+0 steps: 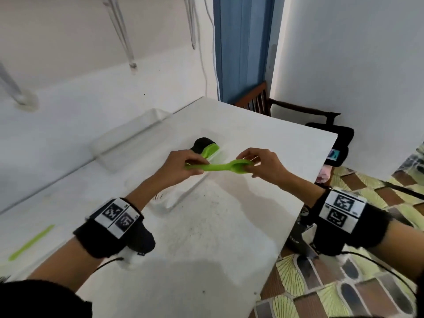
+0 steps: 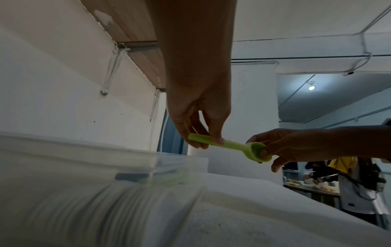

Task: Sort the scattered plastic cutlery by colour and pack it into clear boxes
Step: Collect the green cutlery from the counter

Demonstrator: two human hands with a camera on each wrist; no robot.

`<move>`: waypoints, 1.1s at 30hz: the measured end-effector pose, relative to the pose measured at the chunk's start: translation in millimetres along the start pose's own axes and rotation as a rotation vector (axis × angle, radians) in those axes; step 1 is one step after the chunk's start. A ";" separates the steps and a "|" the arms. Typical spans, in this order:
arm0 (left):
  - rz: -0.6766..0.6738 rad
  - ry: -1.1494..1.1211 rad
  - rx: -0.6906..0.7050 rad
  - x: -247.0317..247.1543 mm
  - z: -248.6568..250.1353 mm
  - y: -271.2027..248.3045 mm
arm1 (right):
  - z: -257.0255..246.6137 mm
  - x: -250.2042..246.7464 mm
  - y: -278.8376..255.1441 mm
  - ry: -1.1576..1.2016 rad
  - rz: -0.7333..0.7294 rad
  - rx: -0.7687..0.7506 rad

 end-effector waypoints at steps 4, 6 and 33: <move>0.069 0.009 -0.058 -14.3 -17.9 8.0 | -10.0 9.7 43.2 -0.050 -0.063 -0.112; 0.112 0.014 -0.089 -20.1 -27.7 10.9 | -16.2 14.4 66.8 -0.108 -0.086 -0.192; 0.434 0.162 -0.556 -35.9 -101.9 -19.9 | -68.1 90.7 201.8 -0.069 -0.800 -0.481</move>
Point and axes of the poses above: each hand's wrist, its own y-axis towards the middle knuckle, its own x-axis out of the palm, z = x × y, the point moved 8 cm from there along y, towards the middle knuckle, and after that the axes turned 10 degrees about x, right-handed, at the moved point
